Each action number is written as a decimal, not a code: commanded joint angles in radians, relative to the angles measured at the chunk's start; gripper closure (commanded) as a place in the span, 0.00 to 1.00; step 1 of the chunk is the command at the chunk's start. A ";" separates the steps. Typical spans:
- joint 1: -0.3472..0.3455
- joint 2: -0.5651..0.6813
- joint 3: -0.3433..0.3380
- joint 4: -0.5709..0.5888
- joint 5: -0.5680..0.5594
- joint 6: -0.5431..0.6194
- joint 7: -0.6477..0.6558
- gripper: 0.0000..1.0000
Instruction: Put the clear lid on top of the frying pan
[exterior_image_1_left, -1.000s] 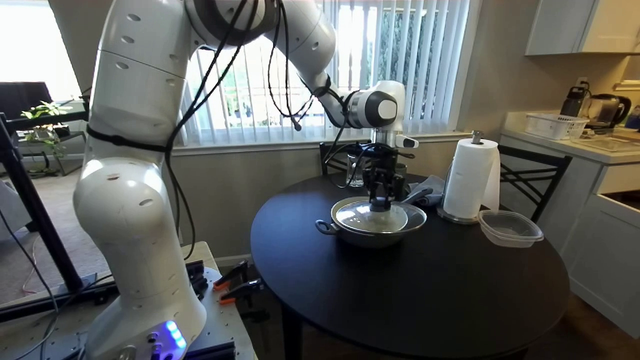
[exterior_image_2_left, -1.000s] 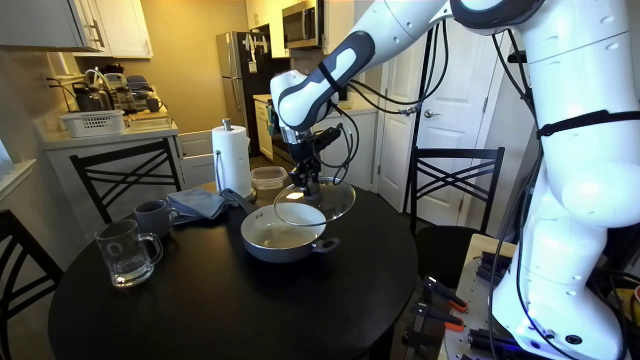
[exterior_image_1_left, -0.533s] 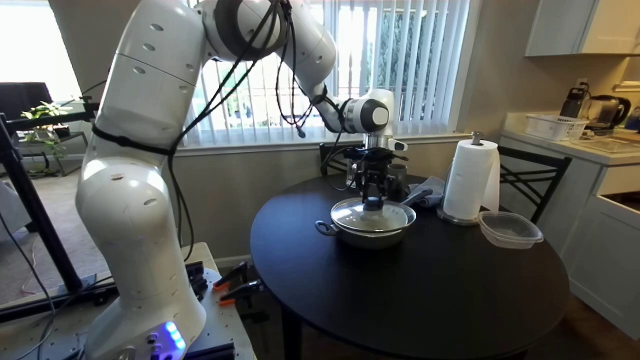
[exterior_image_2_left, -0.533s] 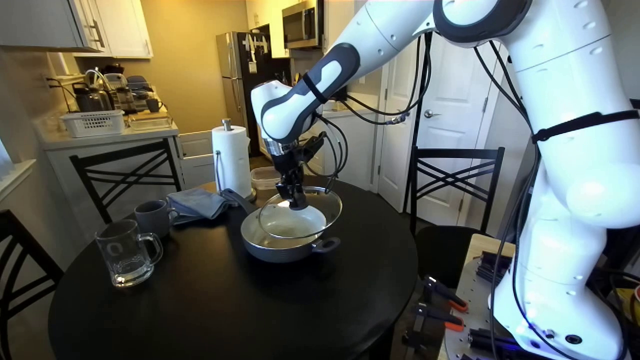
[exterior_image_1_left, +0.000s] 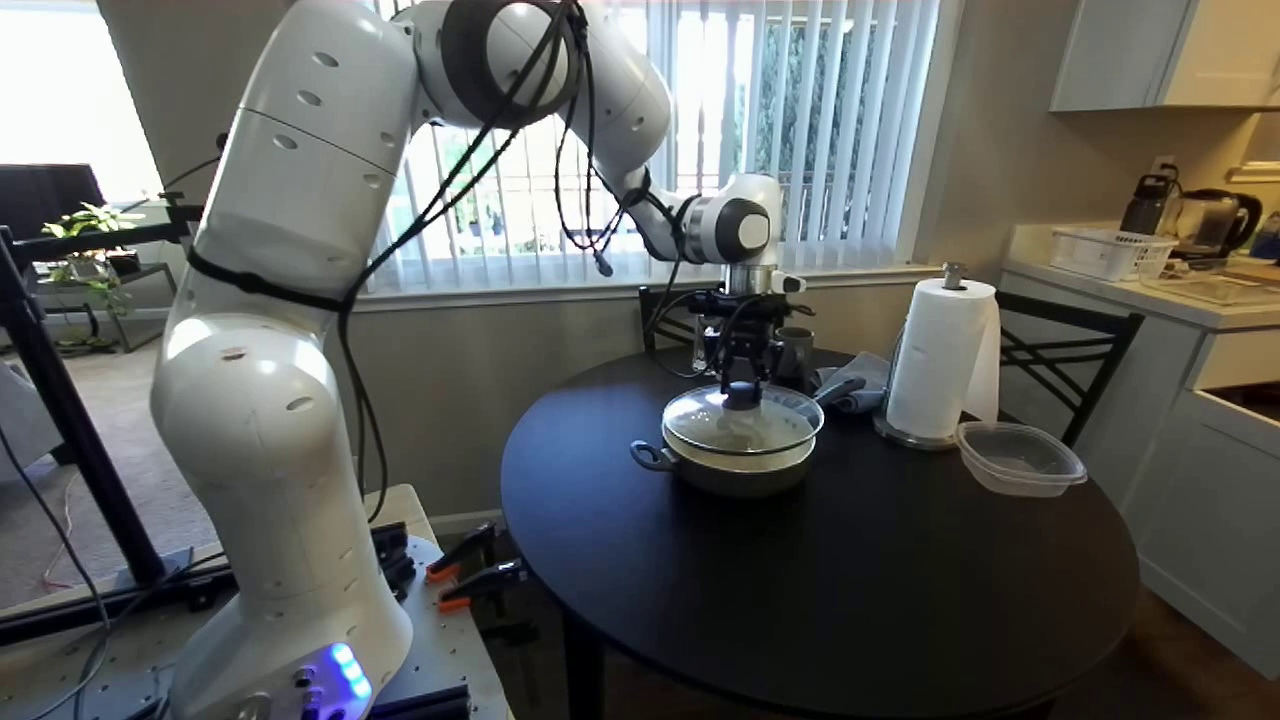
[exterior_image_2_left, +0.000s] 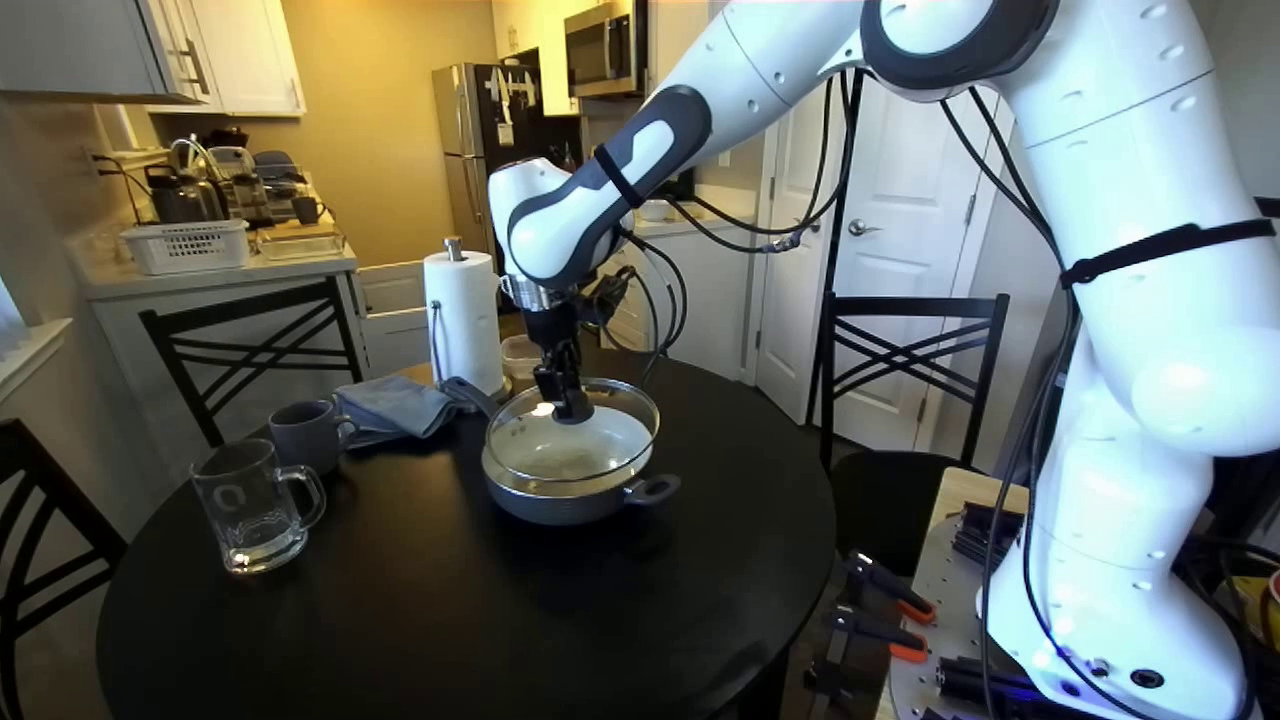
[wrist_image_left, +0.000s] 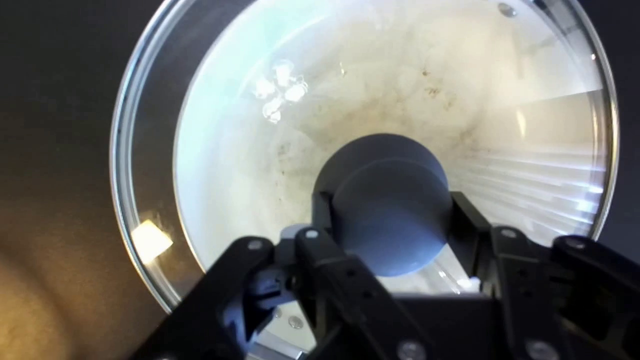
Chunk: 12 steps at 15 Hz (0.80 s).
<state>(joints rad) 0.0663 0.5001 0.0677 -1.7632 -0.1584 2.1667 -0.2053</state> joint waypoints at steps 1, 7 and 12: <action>-0.032 0.009 0.027 0.034 0.060 -0.044 -0.082 0.67; -0.056 0.044 0.033 0.056 0.094 -0.033 -0.161 0.67; -0.076 0.070 0.053 0.101 0.120 -0.043 -0.210 0.67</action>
<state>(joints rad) 0.0176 0.5689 0.0917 -1.6998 -0.0768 2.1488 -0.3533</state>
